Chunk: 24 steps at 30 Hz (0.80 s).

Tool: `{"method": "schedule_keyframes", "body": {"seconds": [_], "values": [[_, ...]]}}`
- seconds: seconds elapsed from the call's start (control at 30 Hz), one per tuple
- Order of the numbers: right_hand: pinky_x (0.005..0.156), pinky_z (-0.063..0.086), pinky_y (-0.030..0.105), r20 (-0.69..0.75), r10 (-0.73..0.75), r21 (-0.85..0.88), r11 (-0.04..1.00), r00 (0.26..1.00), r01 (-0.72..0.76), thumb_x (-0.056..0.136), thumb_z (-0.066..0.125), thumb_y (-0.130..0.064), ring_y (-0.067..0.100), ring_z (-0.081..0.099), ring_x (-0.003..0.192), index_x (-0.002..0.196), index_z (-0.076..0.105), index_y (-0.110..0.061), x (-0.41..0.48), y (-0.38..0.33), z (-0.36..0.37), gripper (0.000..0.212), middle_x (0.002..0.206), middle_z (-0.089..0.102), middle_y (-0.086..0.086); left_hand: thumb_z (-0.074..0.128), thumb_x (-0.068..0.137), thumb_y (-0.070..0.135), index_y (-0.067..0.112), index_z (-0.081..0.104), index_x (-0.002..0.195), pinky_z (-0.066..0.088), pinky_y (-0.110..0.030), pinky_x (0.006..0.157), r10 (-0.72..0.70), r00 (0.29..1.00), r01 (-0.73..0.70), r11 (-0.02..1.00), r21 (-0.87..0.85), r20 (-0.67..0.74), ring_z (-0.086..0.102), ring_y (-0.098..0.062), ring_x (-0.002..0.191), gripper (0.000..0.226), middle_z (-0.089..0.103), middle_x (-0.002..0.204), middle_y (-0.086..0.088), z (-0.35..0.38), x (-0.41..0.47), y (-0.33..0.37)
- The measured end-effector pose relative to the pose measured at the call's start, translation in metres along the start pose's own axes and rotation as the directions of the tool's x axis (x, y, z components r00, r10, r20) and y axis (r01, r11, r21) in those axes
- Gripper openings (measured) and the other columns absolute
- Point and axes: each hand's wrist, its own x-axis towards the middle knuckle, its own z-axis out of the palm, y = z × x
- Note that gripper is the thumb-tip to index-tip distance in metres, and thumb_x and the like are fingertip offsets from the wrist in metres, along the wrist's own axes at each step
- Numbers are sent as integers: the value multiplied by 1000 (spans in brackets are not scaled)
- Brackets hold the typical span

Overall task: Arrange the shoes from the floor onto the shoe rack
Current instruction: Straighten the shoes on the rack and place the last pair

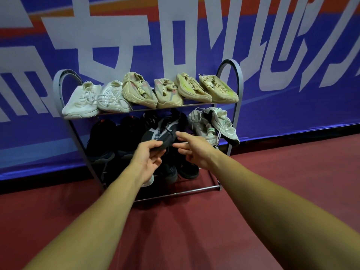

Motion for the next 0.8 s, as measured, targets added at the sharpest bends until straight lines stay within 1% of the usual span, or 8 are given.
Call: {"method": "schedule_keyframes", "body": {"seconds": [0.1, 0.17, 0.3, 0.37, 0.47, 0.63, 0.7, 0.8], "values": [[50, 34, 21, -51, -65, 31, 997, 997, 67, 84, 72, -45, 0, 57, 52, 104, 61, -22, 8, 6, 7, 33, 69, 66, -8, 70, 85, 17, 19, 72, 89, 36, -22, 63, 10, 998, -18, 991, 132, 58, 65, -13, 91, 5, 74, 90, 2, 7, 2, -9], [46, 33, 21, -109, -105, 35, 993, 989, 109, 75, 78, -35, 2, 53, 50, 100, 55, -20, 12, 10, 11, 37, 63, 56, -8, 76, 82, 22, 20, 73, 97, 37, -24, 66, 28, 995, -46, 977, 207, 92, 65, -14, 96, 16, 75, 93, 5, 7, 2, -11], [35, 26, 17, -213, -130, 100, 983, 968, 154, 80, 69, -16, 4, 41, 45, 91, 57, -18, 20, 2, 7, 17, 50, 47, -10, 72, 83, 46, 23, 73, 102, 36, -24, 60, -50, 984, 8, 970, 241, 168, 62, -11, 78, 30, 75, 94, 3, 8, 1, -6], [34, 26, 16, -237, -119, 130, 980, 964, 153, 85, 65, -10, 5, 40, 44, 90, 62, -18, 24, 1, 2, 10, 49, 48, -8, 68, 87, 47, 18, 70, 104, 34, -22, 55, -90, 983, 62, 982, 179, 157, 58, -10, 65, 34, 72, 83, 0, 11, 4, -5], [35, 33, 13, -258, -123, 199, 964, 958, 177, 89, 65, -6, 2, 45, 40, 95, 61, -18, 27, 7, -1, 14, 58, 53, -3, 70, 90, 32, 16, 66, 103, 31, -18, 48, -62, 993, 53, 994, 95, 96, 54, -7, 55, 21, 68, 73, -2, 15, 10, -7], [38, 35, 17, -227, -93, 172, 976, 969, 134, 84, 78, -25, 4, 43, 37, 82, 57, -15, 35, 14, -4, 23, 61, 53, 0, 71, 92, 23, 22, 56, 106, 32, -14, 43, -40, 998, 39, 999, 17, 54, 57, -6, 56, 20, 72, 78, -6, 23, 27, -16], [42, 31, 21, -174, -23, 90, 995, 984, 39, 81, 77, -32, 8, 40, 42, 82, 62, -16, 35, 18, -8, 22, 63, 54, 3, 70, 92, 23, 22, 53, 118, 32, -14, 42, -40, 999, 39, 999, 28, 31, 56, -6, 57, 31, 71, 80, -4, 29, 32, -22], [46, 27, 22, -162, 6, 47, 999, 987, 1, 86, 71, -25, 9, 39, 47, 79, 62, -18, 35, 19, -18, 13, 62, 56, 0, 74, 89, 31, 17, 51, 137, 33, -15, 42, -1, 1000, 0, 996, 87, 9, 57, -4, 58, 54, 73, 84, -2, 36, 40, -29]]}}
